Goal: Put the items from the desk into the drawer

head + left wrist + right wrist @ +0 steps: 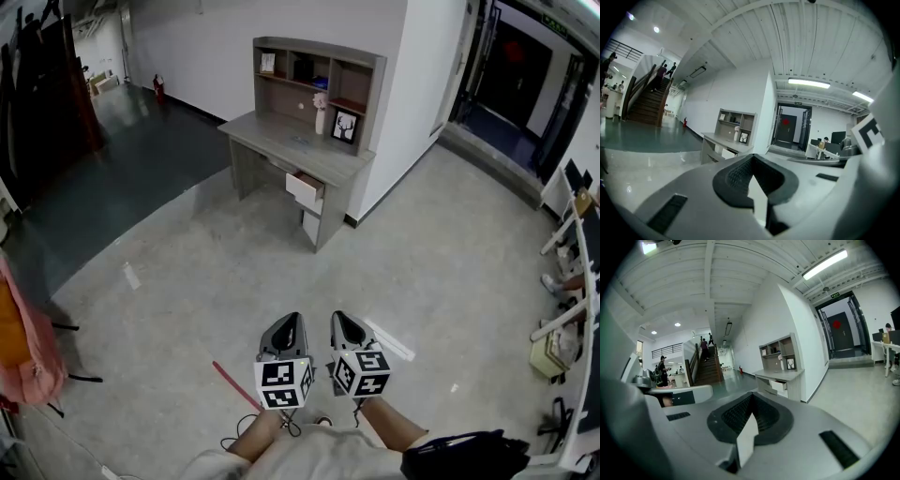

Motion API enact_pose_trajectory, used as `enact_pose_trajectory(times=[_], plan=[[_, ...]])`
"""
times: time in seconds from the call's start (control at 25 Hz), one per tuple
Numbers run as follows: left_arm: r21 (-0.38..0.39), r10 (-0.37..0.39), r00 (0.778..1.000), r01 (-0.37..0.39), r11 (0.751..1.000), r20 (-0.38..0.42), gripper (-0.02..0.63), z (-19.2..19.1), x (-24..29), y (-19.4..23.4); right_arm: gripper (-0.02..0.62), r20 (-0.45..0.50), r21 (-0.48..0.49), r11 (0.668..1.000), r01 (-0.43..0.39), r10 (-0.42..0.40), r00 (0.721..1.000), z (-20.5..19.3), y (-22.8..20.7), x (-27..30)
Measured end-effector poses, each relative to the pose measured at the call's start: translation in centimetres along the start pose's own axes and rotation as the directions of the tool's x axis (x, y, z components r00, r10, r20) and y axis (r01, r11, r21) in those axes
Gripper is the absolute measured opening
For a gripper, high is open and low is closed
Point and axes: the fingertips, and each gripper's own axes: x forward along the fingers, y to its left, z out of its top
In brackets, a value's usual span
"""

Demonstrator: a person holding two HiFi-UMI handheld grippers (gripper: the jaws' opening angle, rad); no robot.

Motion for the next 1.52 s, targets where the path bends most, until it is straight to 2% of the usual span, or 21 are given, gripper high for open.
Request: enact_pose_trajectory(times=[0.6, 0.88, 1.12, 1.36, 1.52], plan=[[0.011, 0.005, 1.000, -0.004, 1.000, -0.024, -0.002, -0.2, -2.0, 7.9, -0.002, -0.015, 0.041, 0.997, 0.072, -0.072, 0.997, -1.9, 3.7, 3.0], [0.009, 0.012, 0.999, -0.011, 1.000, -0.041, -0.002, -0.5, -1.3, 10.1, -0.002, -0.053, 0.034, 0.994, 0.101, -0.099, 0.994, -2.6, 3.6, 4.6], [-0.001, 0.020, 0.999, -0.020, 1.000, -0.048, -0.002, -1.1, 0.9, 11.9, -0.002, -0.060, 0.025, 0.994, 0.106, -0.104, 0.993, -2.8, 2.7, 7.9], [-0.010, 0.036, 0.999, -0.036, 0.999, -0.031, -0.002, 0.2, 5.7, 14.2, -0.002, -0.041, -0.010, 0.995, 0.100, -0.101, 0.994, -0.7, 1.4, 12.8], [0.005, 0.040, 0.999, -0.039, 0.999, -0.036, -0.002, 1.5, 9.1, 15.2, -0.002, -0.032, 0.008, 0.994, 0.111, -0.111, 0.993, 0.8, -0.4, 16.2]])
